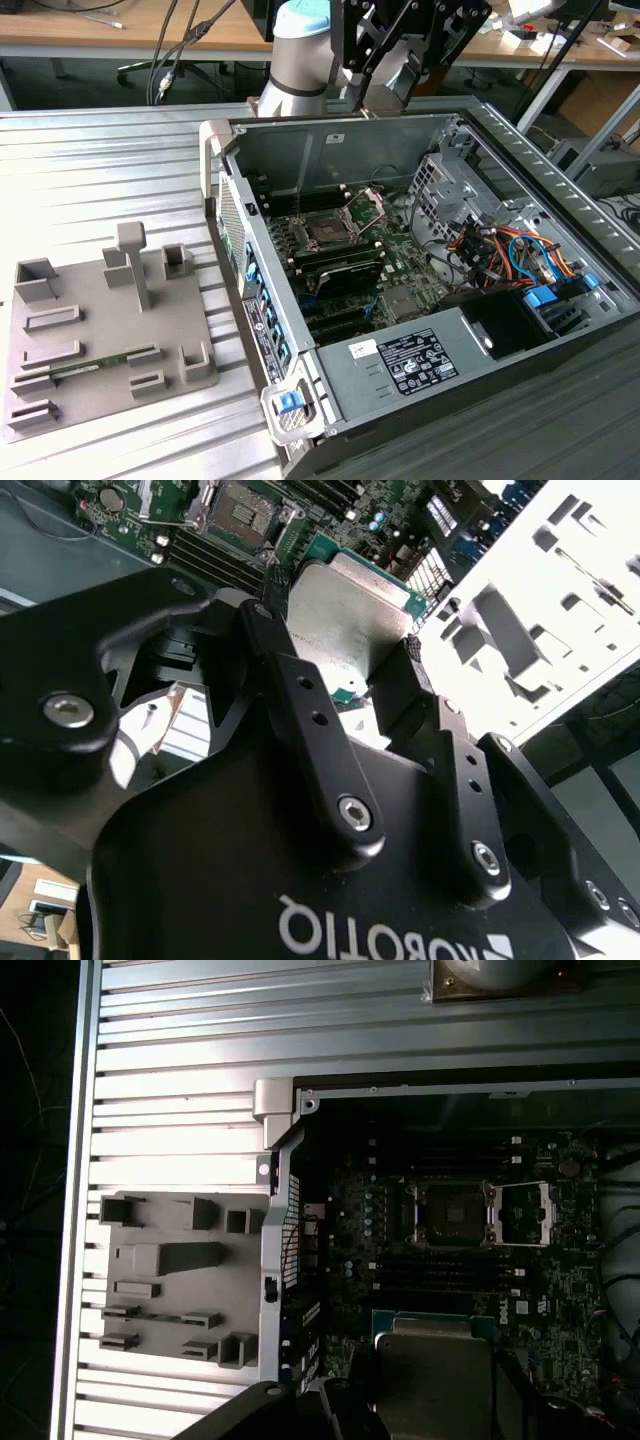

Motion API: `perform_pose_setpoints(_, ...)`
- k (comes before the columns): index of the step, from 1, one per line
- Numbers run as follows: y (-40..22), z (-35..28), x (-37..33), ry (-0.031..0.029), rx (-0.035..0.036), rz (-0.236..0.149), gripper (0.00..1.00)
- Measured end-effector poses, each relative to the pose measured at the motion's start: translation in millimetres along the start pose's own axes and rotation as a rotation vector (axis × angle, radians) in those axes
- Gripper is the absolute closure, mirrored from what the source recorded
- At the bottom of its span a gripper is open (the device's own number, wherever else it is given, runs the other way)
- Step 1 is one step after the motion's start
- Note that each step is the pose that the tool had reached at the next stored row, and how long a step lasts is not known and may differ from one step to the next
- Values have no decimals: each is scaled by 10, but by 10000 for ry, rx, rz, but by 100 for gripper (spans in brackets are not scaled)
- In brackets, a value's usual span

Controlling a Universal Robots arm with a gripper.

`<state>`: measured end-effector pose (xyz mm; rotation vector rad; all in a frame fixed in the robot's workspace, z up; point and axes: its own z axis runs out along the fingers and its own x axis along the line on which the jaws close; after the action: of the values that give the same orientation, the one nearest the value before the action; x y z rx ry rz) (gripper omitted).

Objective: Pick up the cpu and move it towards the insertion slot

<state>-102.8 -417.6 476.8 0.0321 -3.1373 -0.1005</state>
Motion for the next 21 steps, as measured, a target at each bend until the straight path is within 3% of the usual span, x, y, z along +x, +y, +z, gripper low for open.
perform_pose_setpoints(6, -5, 75, -117, 10, -15, 1, 45)
perform_pose_setpoints(10, -18, 228, -308, 12, -19, 2, 45)
perform_pose_setpoints(21, -12, 327, -453, 15, -19, 1, 45)
